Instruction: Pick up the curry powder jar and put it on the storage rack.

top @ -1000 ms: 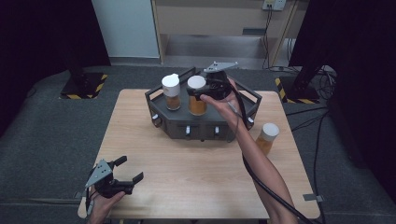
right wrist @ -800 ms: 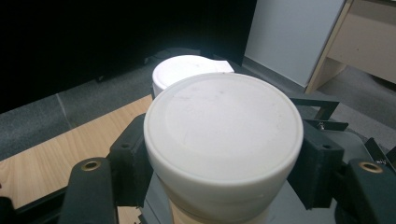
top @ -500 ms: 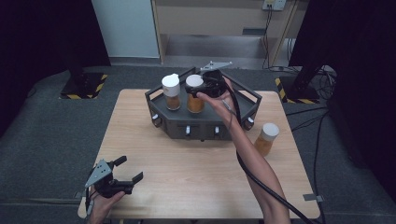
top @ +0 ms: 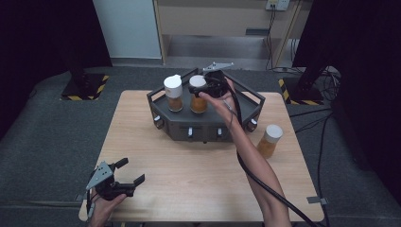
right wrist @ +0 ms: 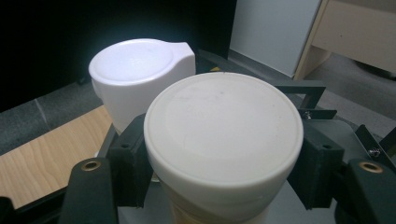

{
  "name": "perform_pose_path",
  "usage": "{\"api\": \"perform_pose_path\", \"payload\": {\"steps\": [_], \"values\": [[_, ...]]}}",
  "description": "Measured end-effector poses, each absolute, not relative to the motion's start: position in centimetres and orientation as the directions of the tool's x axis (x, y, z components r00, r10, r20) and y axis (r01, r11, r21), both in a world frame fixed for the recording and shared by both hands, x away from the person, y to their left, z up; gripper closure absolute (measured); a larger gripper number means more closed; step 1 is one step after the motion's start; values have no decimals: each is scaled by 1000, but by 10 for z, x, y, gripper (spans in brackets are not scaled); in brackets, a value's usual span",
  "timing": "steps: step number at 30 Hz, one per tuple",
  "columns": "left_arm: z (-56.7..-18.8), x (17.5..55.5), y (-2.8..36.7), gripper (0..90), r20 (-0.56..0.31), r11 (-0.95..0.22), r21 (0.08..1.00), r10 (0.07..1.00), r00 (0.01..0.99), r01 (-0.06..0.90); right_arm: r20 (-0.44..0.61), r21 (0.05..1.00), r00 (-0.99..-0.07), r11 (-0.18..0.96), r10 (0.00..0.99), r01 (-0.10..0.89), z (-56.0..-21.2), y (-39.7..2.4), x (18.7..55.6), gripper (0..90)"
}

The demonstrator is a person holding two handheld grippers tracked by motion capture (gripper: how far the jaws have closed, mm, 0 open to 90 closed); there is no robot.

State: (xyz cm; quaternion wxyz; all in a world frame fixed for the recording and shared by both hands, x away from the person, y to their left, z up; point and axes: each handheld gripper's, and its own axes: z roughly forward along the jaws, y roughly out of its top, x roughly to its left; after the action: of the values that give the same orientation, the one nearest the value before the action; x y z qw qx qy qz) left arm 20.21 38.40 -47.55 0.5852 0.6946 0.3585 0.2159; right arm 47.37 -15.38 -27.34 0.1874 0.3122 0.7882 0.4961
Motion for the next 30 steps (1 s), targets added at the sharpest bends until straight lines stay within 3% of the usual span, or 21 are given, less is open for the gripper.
{"api": "perform_pose_path", "payload": {"steps": [30], "values": [[-475, 202, 384, 6, -116, -64, 967, 749, 652, 245, 13, 905, -715, 295, 699, 305, -285, -154, 478, 324]]}}
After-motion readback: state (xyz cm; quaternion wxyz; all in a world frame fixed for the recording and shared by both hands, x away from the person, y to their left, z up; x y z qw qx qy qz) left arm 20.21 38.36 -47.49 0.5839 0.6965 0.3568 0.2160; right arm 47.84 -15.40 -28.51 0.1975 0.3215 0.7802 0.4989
